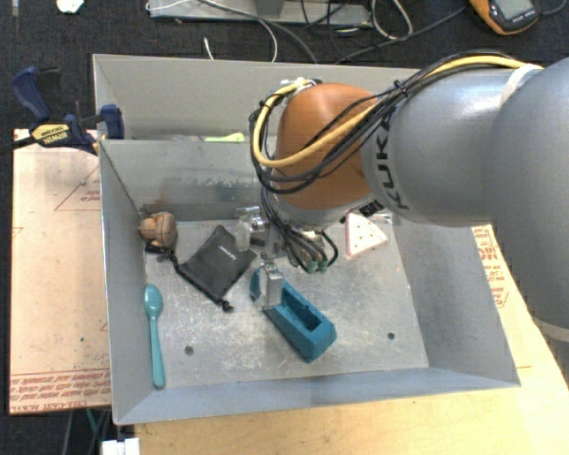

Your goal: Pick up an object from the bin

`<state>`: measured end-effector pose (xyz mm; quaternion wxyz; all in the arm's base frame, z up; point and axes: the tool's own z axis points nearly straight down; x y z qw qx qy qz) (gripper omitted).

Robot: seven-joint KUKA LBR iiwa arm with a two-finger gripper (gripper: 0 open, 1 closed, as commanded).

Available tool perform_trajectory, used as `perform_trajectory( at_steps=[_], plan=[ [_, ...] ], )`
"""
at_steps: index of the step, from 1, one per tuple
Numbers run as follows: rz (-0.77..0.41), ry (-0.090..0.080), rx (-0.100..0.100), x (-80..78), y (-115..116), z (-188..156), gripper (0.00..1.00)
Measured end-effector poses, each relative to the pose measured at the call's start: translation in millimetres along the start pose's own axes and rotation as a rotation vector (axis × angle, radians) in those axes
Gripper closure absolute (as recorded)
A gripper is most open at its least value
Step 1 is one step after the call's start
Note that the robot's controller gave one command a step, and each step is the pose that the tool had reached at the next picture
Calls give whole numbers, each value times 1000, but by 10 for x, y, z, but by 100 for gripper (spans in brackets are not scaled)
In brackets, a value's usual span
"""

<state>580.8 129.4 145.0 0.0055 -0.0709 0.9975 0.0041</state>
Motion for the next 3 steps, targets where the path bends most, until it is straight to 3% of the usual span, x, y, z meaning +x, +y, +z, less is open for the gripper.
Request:
perform_trajectory(
  at_steps=[1, 2, 3],
  plan=[
    [0, 4, 0, 11, 2, 16, 0],
    [41, 0, -2, 156, -167, 343, 0],
    [171, -4, -6, 228, -493, 731, 0]
  ],
)
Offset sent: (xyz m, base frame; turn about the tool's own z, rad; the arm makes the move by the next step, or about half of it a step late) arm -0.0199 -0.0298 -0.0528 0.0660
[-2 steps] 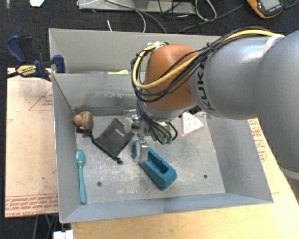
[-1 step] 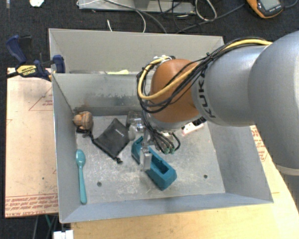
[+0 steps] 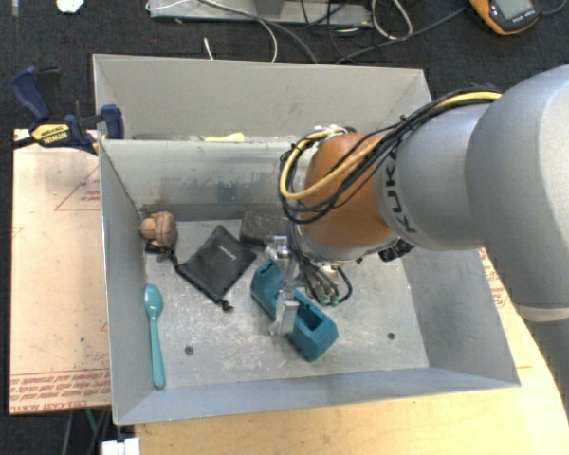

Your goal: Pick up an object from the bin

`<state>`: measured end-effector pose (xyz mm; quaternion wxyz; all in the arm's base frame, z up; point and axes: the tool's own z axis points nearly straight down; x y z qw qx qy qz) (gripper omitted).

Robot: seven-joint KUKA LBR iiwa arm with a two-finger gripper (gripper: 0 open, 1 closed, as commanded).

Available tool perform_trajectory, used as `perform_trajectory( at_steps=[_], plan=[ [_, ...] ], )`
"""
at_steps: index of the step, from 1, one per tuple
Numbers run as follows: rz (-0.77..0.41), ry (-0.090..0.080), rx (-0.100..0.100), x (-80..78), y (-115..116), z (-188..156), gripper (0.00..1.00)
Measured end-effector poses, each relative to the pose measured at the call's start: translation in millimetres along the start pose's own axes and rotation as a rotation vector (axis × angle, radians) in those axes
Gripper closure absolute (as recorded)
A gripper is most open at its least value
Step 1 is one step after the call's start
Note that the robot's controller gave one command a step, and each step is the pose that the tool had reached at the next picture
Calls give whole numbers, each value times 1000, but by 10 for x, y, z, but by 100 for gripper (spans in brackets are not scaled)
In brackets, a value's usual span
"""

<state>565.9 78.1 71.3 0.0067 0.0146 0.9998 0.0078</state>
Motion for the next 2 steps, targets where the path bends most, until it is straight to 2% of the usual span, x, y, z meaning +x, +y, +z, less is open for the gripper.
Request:
perform_trajectory(
  at_steps=[1, 2],
  plan=[
    [64, 2, 5, -192, 297, -15, 0],
    [132, 7, 2, -19, 122, -3, 0]
  ],
)
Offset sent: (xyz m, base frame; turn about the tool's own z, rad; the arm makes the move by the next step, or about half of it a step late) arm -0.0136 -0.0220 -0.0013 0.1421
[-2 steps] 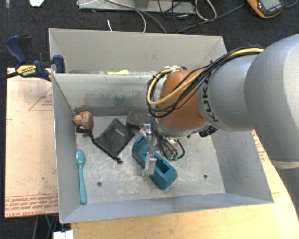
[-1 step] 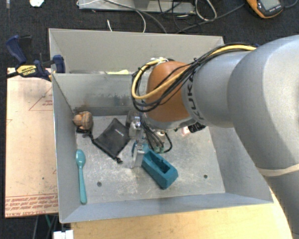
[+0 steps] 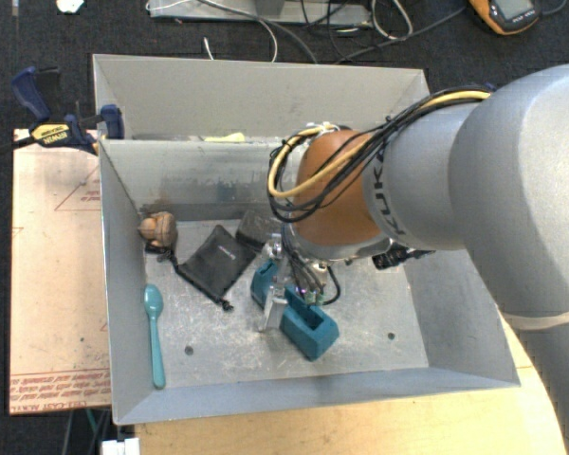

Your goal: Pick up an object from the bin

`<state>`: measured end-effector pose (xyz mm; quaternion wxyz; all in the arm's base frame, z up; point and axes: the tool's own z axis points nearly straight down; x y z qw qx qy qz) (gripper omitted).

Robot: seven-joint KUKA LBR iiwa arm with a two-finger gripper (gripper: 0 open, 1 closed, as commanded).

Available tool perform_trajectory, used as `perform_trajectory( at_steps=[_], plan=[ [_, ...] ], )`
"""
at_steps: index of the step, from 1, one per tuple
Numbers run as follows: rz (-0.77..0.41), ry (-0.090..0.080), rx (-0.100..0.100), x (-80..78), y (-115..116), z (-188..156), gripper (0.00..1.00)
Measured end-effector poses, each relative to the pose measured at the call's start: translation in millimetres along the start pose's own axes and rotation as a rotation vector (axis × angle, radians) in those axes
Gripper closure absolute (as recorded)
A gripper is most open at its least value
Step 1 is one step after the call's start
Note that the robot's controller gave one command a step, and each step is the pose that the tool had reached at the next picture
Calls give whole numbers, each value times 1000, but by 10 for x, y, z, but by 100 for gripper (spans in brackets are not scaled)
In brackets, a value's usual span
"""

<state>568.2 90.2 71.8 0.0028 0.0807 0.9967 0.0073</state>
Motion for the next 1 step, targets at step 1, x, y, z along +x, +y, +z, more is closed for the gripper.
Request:
perform_trajectory(
  at_steps=[1],
  plan=[
    [-146, -6, 2, 203, -224, 6, 0]
  ],
)
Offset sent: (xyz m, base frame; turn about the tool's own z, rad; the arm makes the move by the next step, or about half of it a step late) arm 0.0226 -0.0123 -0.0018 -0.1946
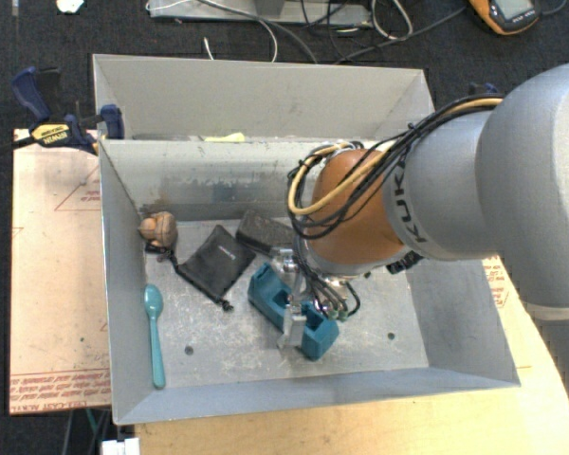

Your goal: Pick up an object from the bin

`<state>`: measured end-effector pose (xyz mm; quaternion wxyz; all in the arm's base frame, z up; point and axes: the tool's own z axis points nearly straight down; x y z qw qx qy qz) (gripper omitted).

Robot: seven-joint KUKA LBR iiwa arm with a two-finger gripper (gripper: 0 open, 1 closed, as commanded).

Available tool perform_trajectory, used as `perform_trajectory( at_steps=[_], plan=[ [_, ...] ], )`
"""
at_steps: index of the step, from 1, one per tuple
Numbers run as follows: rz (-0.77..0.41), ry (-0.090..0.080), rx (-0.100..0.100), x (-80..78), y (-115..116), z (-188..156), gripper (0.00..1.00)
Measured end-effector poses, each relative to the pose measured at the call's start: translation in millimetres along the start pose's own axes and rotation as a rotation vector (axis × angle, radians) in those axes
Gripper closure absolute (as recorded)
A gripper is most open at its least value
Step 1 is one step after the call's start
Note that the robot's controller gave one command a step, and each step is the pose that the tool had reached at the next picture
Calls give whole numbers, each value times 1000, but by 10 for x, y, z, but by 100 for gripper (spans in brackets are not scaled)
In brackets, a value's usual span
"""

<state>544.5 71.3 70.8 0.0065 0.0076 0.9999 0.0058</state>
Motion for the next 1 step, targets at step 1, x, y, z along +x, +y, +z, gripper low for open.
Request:
perform_trajectory(
  at_steps=[1],
  plan=[
    [-49, 7, -3, -466, 84, 5, 100]
  ],
)
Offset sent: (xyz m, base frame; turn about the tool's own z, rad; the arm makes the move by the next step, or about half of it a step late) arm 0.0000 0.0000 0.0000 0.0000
